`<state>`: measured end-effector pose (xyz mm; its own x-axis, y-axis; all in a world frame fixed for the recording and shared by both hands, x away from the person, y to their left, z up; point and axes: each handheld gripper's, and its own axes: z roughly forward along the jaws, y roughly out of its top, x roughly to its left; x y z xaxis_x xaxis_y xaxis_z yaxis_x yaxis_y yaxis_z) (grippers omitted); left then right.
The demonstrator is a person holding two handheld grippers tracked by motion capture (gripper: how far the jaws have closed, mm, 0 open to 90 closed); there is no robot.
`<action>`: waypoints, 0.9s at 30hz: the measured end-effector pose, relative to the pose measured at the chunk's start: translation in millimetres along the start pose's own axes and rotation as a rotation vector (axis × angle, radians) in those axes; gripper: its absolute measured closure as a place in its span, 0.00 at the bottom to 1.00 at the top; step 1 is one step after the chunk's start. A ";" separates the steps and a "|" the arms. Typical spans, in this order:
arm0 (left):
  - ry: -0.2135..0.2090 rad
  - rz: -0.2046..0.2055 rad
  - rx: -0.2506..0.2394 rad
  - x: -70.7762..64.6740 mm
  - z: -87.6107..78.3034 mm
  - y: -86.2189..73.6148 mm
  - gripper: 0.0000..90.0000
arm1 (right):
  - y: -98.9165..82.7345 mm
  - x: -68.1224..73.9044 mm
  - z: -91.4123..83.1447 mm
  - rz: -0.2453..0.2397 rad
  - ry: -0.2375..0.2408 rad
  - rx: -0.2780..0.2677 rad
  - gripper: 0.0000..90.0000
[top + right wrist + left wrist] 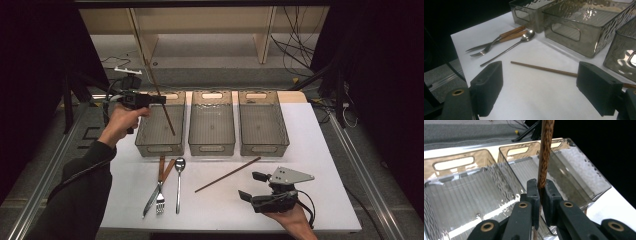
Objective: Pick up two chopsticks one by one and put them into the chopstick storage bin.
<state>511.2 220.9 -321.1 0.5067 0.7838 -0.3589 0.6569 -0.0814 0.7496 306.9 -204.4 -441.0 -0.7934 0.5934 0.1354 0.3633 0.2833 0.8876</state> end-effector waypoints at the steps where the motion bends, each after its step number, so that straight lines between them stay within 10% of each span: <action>1: 0.000 -0.009 0.004 1.4 3.1 -1.1 0.94 | 0.1 0.0 -0.1 0.002 0.000 -0.001 0.25; 27: 0.015 -0.100 0.124 21.6 43.6 -23.1 0.94 | -0.8 -1.4 -1.0 0.009 0.002 -0.005 0.25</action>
<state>531.3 212.8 -370.4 0.4275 0.8008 -0.4196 0.7682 -0.0771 0.6356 307.3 -206.2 -441.5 -0.7912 0.5943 0.1441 0.3680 0.2745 0.8884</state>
